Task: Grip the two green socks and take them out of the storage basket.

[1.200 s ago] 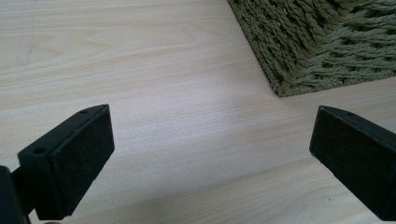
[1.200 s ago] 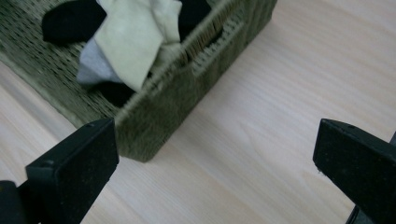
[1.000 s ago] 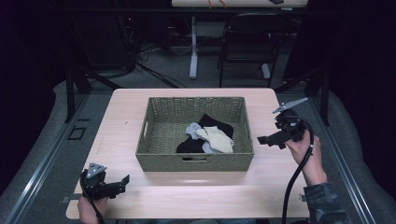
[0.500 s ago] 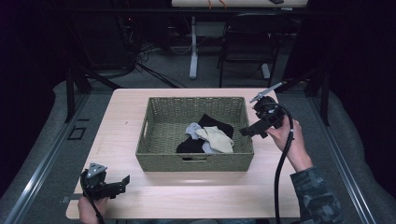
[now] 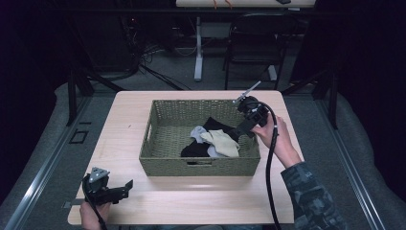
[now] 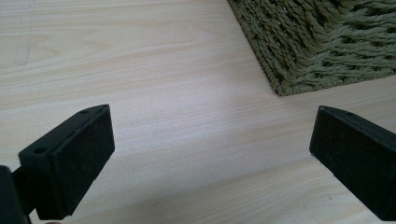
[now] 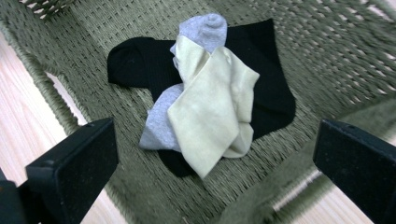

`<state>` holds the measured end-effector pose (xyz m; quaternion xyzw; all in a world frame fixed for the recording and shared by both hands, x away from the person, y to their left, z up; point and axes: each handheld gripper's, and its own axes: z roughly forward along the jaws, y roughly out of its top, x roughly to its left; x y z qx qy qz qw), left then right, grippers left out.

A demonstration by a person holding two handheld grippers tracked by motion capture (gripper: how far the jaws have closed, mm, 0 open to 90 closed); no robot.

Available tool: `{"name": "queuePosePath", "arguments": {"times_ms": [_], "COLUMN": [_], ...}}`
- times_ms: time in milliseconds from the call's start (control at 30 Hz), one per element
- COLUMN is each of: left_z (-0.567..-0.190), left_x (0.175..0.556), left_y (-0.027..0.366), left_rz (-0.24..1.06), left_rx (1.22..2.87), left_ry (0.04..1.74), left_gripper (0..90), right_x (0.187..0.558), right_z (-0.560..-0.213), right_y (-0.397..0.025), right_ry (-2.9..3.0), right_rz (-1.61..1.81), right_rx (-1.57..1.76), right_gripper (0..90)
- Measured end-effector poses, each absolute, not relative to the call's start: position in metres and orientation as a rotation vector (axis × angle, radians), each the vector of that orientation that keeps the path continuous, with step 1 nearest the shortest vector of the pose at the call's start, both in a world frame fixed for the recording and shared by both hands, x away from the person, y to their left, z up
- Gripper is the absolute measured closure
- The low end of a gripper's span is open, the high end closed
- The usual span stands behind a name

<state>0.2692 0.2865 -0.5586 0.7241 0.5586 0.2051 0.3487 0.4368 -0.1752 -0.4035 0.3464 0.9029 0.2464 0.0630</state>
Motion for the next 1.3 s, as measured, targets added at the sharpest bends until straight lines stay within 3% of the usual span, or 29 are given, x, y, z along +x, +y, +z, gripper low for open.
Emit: {"name": "queuePosePath", "arguments": {"times_ms": [800, 867, 900, 1133, 1300], "left_z": [-0.559, -0.559, -0.56, -0.56, -0.56], "left_x": [0.27, 0.27, 0.271, 0.271, 0.271], "left_y": [0.286, 0.286, 0.286, 0.286, 0.285], "left_rz": [0.521, 0.516, 0.518, 0.512, 0.51], "left_rx": [1.883, 1.887, 1.89, 1.893, 1.9], "left_ry": [1.442, 1.439, 1.438, 1.439, 1.433], "left_gripper": [0.0, 0.0, 0.0, 0.1, 0.1], "right_x": [0.469, 0.47, 0.471, 0.475, 0.479], "right_z": [-0.466, -0.471, -0.475, -0.486, -0.496], "right_y": [-0.131, -0.128, -0.125, -0.12, -0.118], "right_ry": [2.864, 2.87, 2.864, 2.855, 2.844], "right_rz": [0.55, 0.522, 0.5, 0.402, 0.327], "right_rx": [1.095, 1.111, 1.126, 1.136, 1.171], "right_gripper": [4.8, 6.3, 12.2, 15.1, 23.9]}}
